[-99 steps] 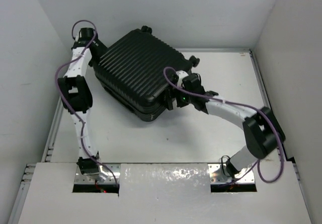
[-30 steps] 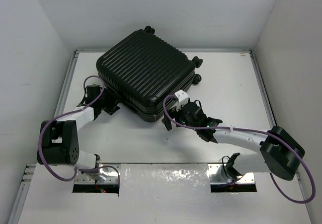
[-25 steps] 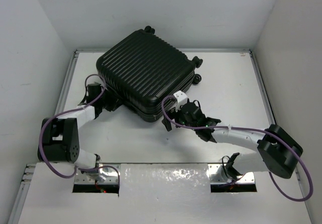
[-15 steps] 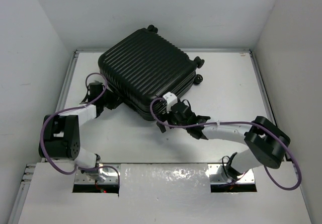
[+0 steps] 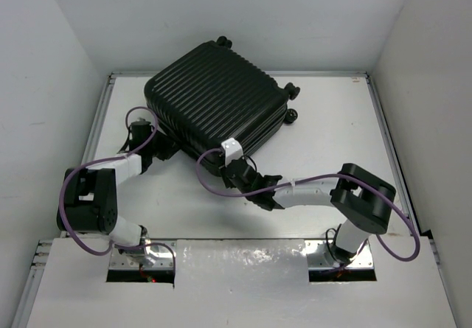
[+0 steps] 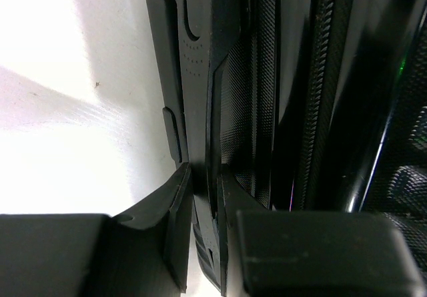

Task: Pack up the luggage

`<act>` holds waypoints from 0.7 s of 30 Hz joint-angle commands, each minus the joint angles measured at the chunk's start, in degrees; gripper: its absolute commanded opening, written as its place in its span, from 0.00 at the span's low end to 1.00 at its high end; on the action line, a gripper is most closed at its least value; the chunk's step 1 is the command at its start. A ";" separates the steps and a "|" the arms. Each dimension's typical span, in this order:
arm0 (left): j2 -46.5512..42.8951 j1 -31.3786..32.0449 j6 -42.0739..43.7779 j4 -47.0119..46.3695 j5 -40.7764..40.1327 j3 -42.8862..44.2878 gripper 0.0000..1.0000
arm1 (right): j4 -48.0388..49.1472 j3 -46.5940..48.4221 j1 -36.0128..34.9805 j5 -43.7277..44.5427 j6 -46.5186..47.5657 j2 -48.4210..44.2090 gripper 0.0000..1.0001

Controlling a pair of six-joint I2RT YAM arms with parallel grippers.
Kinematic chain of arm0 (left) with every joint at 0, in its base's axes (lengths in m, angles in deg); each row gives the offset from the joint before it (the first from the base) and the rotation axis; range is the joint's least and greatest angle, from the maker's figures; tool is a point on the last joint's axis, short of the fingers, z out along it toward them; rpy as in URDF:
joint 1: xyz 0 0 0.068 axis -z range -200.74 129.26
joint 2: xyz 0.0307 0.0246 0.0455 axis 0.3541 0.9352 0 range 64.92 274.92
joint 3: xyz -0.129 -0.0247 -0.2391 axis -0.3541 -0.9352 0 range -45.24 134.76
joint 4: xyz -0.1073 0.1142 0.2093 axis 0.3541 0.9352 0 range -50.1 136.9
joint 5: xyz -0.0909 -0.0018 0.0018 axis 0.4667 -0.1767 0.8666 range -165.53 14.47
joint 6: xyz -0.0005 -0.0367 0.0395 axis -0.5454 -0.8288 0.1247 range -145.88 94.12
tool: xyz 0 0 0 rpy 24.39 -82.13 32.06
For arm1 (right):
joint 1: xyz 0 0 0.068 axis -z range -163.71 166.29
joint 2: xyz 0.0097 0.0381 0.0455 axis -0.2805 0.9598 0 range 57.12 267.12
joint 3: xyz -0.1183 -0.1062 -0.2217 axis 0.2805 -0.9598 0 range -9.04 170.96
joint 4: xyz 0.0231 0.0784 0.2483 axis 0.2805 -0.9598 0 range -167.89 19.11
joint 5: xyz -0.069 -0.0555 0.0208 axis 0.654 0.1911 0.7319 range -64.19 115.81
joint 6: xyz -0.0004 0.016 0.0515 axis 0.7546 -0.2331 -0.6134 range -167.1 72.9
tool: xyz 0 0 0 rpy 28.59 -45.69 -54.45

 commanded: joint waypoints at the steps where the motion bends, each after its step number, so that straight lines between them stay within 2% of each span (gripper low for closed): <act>1: 1.25 1.93 2.23 -1.14 0.30 -1.31 0.00 | 7.04 2.77 -0.69 8.01 -1.44 -0.25 0.40; 7: 1.43 2.02 2.67 -0.88 0.39 -1.40 0.00 | 10.64 0.94 -0.78 9.42 -0.83 -1.04 0.10; 8: 1.43 2.02 2.67 -0.45 0.04 -1.23 0.00 | 13.26 -0.38 -0.78 9.68 -0.91 -1.65 0.00; 12: 1.16 1.93 1.71 0.09 -1.37 -1.14 0.00 | 19.78 -7.24 -0.08 11.35 0.30 -5.34 0.00; 15: 0.64 1.93 0.57 0.61 -3.03 -1.31 0.00 | 18.39 -9.96 3.69 8.64 -0.64 -7.54 0.00; 16: 0.37 1.93 0.39 1.40 -4.17 -1.40 0.00 | 17.43 -10.67 5.27 5.15 -1.35 -8.16 0.00; 19: -0.24 1.84 -0.32 2.54 -5.76 -1.31 0.00 | 15.84 -12.70 15.61 -3.39 -3.02 -11.24 0.00; 21: -0.42 1.58 -0.67 3.07 -6.03 -1.23 0.00 | 13.21 -11.30 19.94 -6.38 -2.41 -11.50 0.00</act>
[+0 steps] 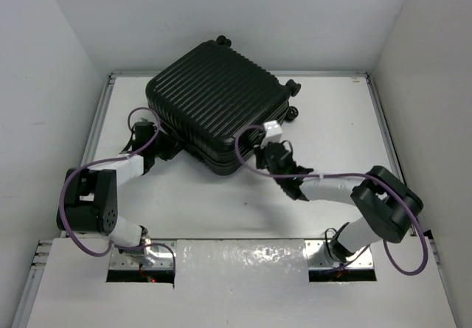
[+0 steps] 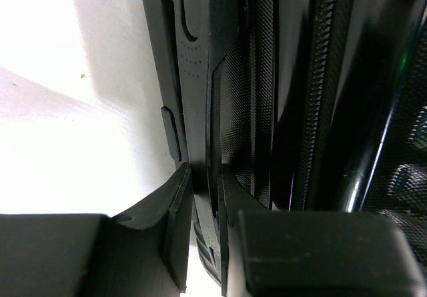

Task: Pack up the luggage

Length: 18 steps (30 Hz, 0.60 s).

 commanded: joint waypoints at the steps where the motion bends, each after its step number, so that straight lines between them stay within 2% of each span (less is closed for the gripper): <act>1: -0.16 0.31 0.84 3.53 -4.12 -0.90 0.00 | -1.57 1.60 10.98 -4.97 0.36 -2.94 0.00; 5: -0.07 0.05 0.49 3.97 -5.00 -0.55 0.00 | -4.93 6.17 20.85 -11.31 2.92 0.30 0.00; 10: 0.19 -0.92 1.10 5.73 -6.41 0.24 0.00 | -7.74 13.98 34.11 -13.34 2.13 6.62 0.00; 13: 0.63 -2.24 1.98 6.78 -6.41 1.29 0.00 | -6.52 16.19 39.65 -14.30 1.17 9.45 0.00; 17: 1.95 -3.98 3.03 6.96 -6.32 2.79 0.00 | -2.30 22.06 44.50 -23.52 1.69 15.25 0.00; 18: 2.13 -4.34 3.12 8.96 -6.67 3.49 0.00 | -0.38 23.13 45.12 -28.50 2.30 17.69 0.00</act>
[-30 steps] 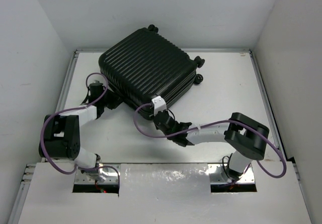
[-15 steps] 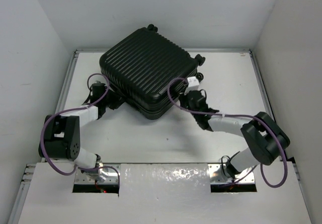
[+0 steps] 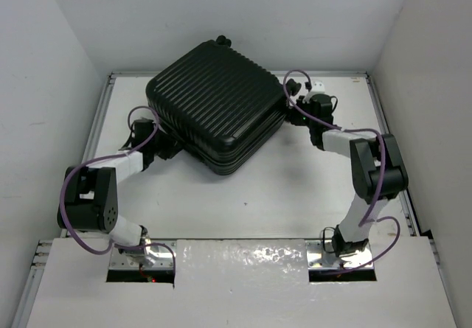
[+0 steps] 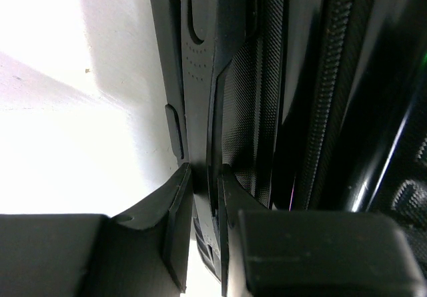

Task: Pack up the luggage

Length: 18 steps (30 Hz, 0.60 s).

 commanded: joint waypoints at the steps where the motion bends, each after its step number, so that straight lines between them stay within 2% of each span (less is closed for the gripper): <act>1: 1.95 -3.56 3.43 5.44 -6.83 1.85 0.00 | 6.80 5.08 6.68 -2.81 3.26 4.16 0.00; 5: 5.19 -3.56 5.01 6.06 -7.97 5.45 0.00 | 12.16 11.40 6.77 -18.44 6.00 10.22 0.00; 6: 7.12 -3.65 5.62 5.97 -7.88 6.16 0.00 | 15.22 13.16 6.86 -23.44 4.52 12.85 0.00; 10: 12.92 -3.47 7.64 7.72 -7.97 11.87 0.00 | 26.04 17.47 6.95 -32.96 -2.77 18.83 0.00; 11: 13.90 -3.47 8.69 8.25 -8.41 14.31 0.00 | 27.72 20.97 6.95 -37.68 -4.88 22.07 0.00; 13: 17.05 -3.47 10.71 9.75 -9.55 16.96 0.00 | 33.42 27.11 6.77 -45.06 -12.87 27.60 0.00; 14: 18.20 -3.47 11.59 11.14 -9.90 20.28 0.00 | 40.41 28.89 6.60 -47.81 -16.90 29.47 0.00; 15: 19.61 -3.47 12.30 12.37 -10.78 22.23 0.00 | 45.00 30.56 5.81 -49.75 -25.73 31.23 0.00; 17: 24.00 -3.47 14.41 15.18 -12.52 28.45 0.00 | 56.58 33.46 4.49 -53.18 -33.51 34.83 0.00; 18: 27.23 -3.47 15.11 16.16 -12.98 30.66 0.00 | 58.56 34.00 2.22 -54.15 -36.42 35.28 0.00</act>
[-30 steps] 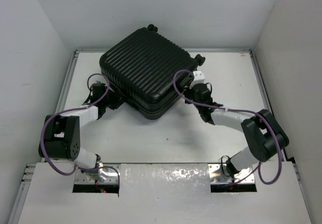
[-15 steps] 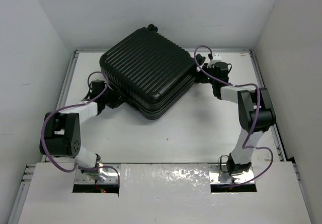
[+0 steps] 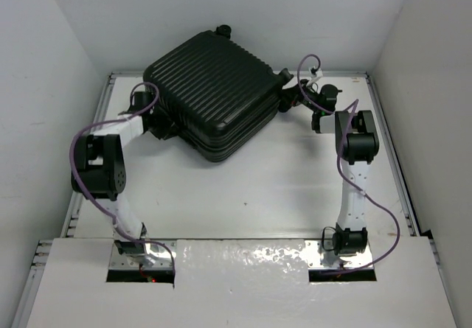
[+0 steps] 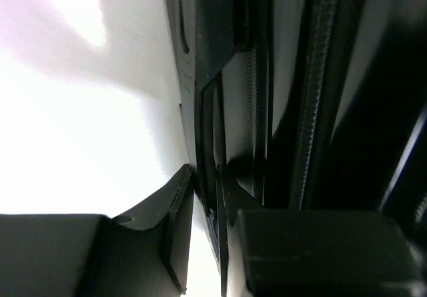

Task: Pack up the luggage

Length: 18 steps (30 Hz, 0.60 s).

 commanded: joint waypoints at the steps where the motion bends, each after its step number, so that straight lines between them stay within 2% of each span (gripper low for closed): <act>1: 11.22 -0.79 7.00 -1.11 -13.11 9.68 0.00 | 23.69 5.27 -8.02 -13.81 -17.11 -0.91 0.00; 3: 14.82 -0.87 8.16 1.01 -13.90 13.49 0.00 | 18.68 3.34 -12.33 -13.56 -8.18 -2.75 0.00; 4: 15.45 -1.05 8.25 2.24 -14.25 15.86 0.00 | 10.13 2.81 -13.91 -13.56 -4.22 -3.72 0.00; 5: 16.06 -1.22 8.34 2.69 -15.04 16.66 0.00 | 5.78 2.72 -16.88 -13.12 3.74 -5.20 0.00; 7: 16.24 -1.84 8.34 3.39 -16.44 17.63 0.00 | -2.57 2.02 -19.45 -11.54 10.03 -6.62 0.00; 8: 16.59 -2.19 8.34 3.83 -18.37 18.16 0.00 | -3.40 2.01 -21.46 -11.36 12.49 -7.15 0.00; 11: 18.52 -5.26 8.51 7.08 -20.92 21.58 0.00 | 1.93 2.10 -25.24 -13.02 7.80 -6.98 0.00; 13: 19.49 -8.42 7.90 7.35 -20.06 23.35 0.00 | 9.12 0.09 -28.14 -13.03 4.88 -7.33 0.00; 15: 20.81 -10.44 6.68 7.17 -19.36 24.31 0.00 | 11.88 -1.23 -30.09 -12.42 2.59 -7.68 0.00; 18: 23.27 -10.98 6.32 7.26 -18.39 26.42 0.00 | 16.10 -0.89 -32.81 -11.01 0.04 -6.63 0.00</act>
